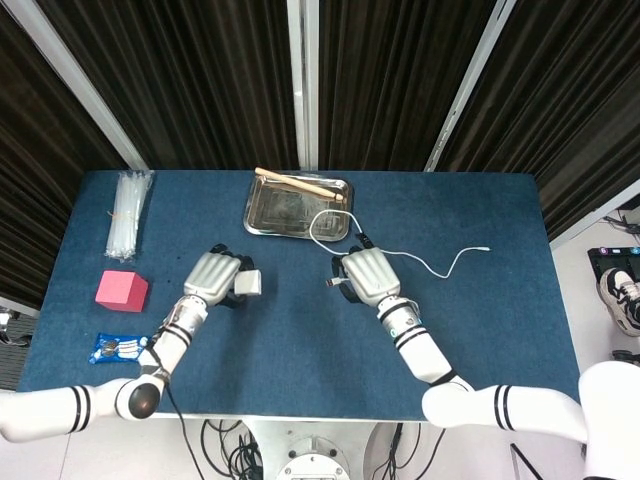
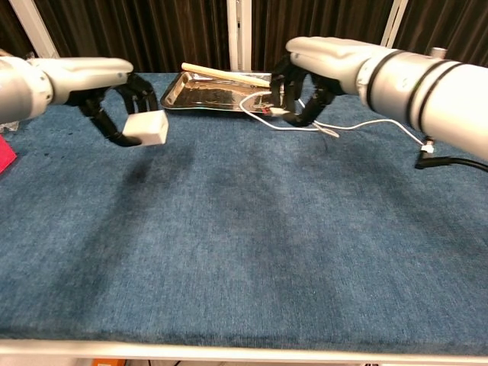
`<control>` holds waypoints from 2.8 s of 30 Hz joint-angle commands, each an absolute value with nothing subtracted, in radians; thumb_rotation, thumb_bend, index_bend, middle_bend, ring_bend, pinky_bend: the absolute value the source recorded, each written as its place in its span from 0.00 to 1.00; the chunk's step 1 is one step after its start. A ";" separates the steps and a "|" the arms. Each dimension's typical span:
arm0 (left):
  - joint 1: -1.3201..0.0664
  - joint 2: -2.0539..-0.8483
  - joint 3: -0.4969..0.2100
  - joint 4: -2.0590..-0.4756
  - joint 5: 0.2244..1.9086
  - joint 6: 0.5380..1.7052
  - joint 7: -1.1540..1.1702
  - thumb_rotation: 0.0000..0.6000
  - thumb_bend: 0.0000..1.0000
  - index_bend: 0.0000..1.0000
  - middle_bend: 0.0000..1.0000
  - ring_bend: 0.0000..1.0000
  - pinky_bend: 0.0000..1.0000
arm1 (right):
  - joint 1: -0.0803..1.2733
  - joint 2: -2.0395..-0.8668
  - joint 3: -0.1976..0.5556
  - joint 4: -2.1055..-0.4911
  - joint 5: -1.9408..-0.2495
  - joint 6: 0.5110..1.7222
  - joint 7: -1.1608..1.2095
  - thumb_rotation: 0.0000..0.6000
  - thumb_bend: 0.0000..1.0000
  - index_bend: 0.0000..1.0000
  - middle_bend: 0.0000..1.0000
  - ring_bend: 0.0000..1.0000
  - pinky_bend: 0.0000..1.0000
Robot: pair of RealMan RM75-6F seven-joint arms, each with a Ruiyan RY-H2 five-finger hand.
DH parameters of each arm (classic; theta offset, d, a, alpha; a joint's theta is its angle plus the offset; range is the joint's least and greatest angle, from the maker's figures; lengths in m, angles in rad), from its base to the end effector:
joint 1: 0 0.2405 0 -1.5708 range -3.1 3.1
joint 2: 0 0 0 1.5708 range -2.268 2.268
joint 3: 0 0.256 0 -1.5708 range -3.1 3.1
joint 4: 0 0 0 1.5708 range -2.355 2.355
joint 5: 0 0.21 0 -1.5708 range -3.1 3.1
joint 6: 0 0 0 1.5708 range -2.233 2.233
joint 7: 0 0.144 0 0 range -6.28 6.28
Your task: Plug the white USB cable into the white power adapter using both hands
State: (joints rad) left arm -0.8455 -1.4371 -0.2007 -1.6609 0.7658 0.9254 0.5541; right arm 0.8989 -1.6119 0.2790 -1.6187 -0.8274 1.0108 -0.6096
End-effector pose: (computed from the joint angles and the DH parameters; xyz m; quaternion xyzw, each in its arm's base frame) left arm -0.1262 0.3512 0.0037 -0.7456 -0.4132 -0.3103 0.4207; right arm -0.0654 -0.3493 -0.0268 0.7402 -0.3816 0.3815 0.4013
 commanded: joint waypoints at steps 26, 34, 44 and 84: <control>-1.074 -1.508 -0.251 -1.730 0.367 1.087 0.796 1.00 0.23 0.44 0.46 0.32 0.17 | 1.083 -1.825 0.350 -1.433 -0.601 1.075 -0.767 1.00 0.39 0.60 0.52 0.35 0.11; -1.098 -1.523 -0.247 -1.729 0.344 1.100 0.808 1.00 0.23 0.44 0.46 0.32 0.17 | 1.098 -1.844 0.359 -1.417 -0.584 1.081 -0.777 1.00 0.39 0.60 0.52 0.35 0.11; -1.120 -1.529 -0.249 -1.730 0.320 1.113 0.821 1.00 0.22 0.44 0.46 0.32 0.17 | 1.107 -1.859 0.358 -1.405 -0.578 1.083 -0.780 1.00 0.39 0.60 0.52 0.35 0.11; -1.159 -1.560 -0.270 -1.683 0.248 1.120 0.818 1.00 0.21 0.44 0.46 0.32 0.18 | 1.096 -1.902 0.373 -1.375 -0.594 1.089 -0.732 1.00 0.39 0.60 0.51 0.35 0.11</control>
